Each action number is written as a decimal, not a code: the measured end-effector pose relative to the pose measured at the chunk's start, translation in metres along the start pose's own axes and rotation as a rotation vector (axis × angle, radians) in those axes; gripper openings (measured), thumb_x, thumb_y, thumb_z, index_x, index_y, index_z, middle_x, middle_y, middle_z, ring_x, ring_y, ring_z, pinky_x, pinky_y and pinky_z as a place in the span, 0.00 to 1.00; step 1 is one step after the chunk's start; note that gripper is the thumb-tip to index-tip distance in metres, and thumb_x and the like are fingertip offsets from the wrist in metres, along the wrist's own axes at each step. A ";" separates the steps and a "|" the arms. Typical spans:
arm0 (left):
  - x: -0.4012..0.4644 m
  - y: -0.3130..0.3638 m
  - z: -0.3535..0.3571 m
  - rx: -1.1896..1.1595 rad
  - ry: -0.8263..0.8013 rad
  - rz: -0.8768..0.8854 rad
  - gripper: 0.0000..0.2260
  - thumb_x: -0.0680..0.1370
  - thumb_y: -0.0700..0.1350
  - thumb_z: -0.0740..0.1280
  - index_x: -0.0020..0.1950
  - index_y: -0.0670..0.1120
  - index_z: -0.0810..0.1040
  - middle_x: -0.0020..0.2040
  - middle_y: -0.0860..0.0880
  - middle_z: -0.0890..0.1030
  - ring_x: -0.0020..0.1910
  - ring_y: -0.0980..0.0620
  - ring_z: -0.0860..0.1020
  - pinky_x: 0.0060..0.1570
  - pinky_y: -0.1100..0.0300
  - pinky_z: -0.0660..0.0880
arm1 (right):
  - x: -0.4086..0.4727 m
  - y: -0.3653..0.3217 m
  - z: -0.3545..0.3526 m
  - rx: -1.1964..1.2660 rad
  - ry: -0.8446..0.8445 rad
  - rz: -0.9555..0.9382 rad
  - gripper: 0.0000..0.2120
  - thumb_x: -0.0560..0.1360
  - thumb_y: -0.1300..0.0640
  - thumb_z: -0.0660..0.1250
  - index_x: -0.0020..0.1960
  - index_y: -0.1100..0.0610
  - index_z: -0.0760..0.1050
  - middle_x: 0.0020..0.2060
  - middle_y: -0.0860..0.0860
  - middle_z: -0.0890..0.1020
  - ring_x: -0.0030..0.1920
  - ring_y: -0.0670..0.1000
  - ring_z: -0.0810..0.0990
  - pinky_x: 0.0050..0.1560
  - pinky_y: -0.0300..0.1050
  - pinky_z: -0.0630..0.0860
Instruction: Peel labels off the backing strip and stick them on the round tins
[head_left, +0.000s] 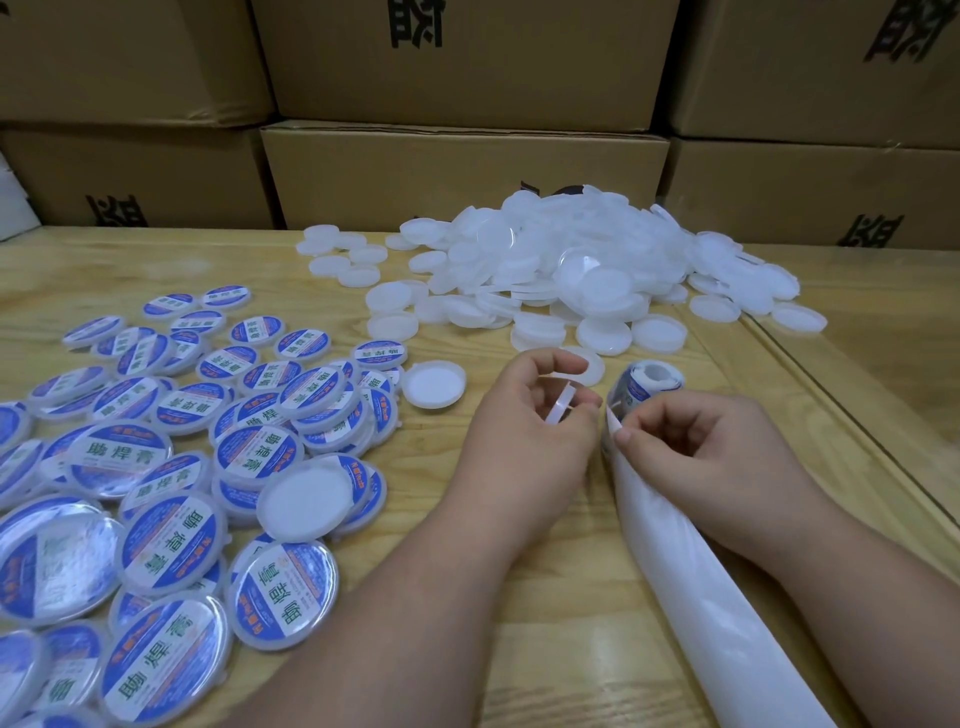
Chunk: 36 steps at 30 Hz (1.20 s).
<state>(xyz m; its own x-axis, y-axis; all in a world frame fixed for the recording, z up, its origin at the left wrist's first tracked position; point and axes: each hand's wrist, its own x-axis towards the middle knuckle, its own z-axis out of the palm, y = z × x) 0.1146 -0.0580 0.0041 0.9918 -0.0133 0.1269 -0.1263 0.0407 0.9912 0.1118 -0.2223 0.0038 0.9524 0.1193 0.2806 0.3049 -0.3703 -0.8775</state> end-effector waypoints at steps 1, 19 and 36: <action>0.000 0.000 0.000 0.005 -0.013 -0.002 0.12 0.77 0.40 0.69 0.54 0.57 0.76 0.45 0.54 0.84 0.28 0.59 0.73 0.29 0.67 0.71 | 0.000 -0.001 0.000 0.006 -0.005 -0.001 0.07 0.72 0.55 0.74 0.36 0.52 0.81 0.27 0.44 0.76 0.29 0.43 0.72 0.31 0.33 0.69; -0.001 -0.002 0.002 0.080 -0.070 0.015 0.11 0.75 0.44 0.73 0.53 0.59 0.79 0.46 0.57 0.85 0.44 0.59 0.83 0.42 0.68 0.78 | 0.005 -0.007 -0.006 0.091 -0.104 0.170 0.09 0.68 0.51 0.73 0.38 0.56 0.80 0.31 0.51 0.76 0.33 0.48 0.71 0.33 0.40 0.68; 0.000 -0.004 0.006 0.145 0.034 0.027 0.10 0.76 0.43 0.73 0.49 0.58 0.79 0.43 0.56 0.84 0.40 0.65 0.80 0.37 0.74 0.71 | 0.005 -0.006 -0.008 0.186 -0.096 0.206 0.11 0.77 0.69 0.68 0.48 0.55 0.85 0.33 0.49 0.82 0.36 0.48 0.75 0.37 0.37 0.73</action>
<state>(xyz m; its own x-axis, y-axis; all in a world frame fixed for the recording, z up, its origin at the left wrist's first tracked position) 0.1152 -0.0641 0.0009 0.9877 0.0194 0.1549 -0.1521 -0.1039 0.9829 0.1150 -0.2269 0.0141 0.9870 0.1493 0.0590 0.0915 -0.2212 -0.9709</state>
